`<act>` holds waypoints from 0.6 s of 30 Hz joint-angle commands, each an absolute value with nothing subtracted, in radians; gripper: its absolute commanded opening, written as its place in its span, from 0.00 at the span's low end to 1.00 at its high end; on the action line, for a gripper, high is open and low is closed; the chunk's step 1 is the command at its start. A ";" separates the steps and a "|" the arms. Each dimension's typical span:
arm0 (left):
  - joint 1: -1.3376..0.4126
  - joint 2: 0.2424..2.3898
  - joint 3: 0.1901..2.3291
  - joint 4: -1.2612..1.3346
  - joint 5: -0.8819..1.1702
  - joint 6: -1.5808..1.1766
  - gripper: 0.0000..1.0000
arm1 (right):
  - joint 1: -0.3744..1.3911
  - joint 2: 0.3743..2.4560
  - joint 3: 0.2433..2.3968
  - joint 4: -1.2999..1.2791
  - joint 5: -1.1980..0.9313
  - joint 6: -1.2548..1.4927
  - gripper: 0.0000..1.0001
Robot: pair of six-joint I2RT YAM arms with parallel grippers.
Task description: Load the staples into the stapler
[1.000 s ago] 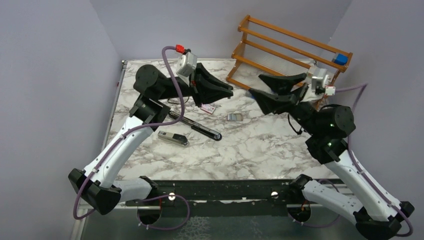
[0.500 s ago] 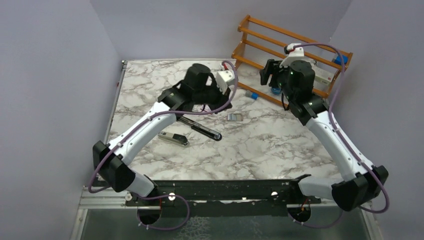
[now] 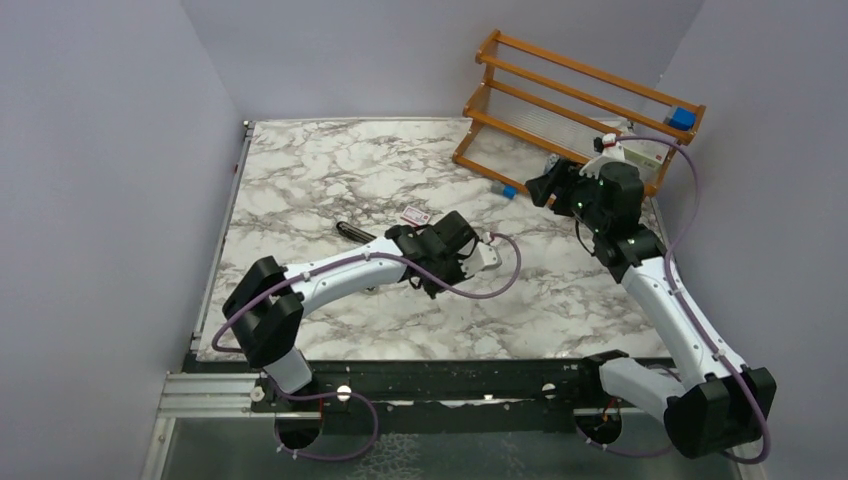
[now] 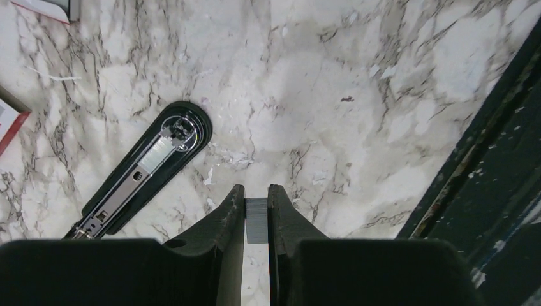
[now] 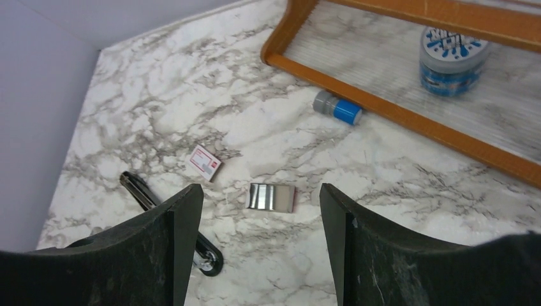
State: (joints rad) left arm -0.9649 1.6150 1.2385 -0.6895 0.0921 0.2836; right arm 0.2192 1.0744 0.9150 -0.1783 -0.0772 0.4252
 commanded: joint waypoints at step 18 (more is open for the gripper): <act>-1.023 1.801 1.097 -0.596 -0.019 0.495 0.09 | 0.218 1.091 0.920 -0.092 -0.252 0.458 0.70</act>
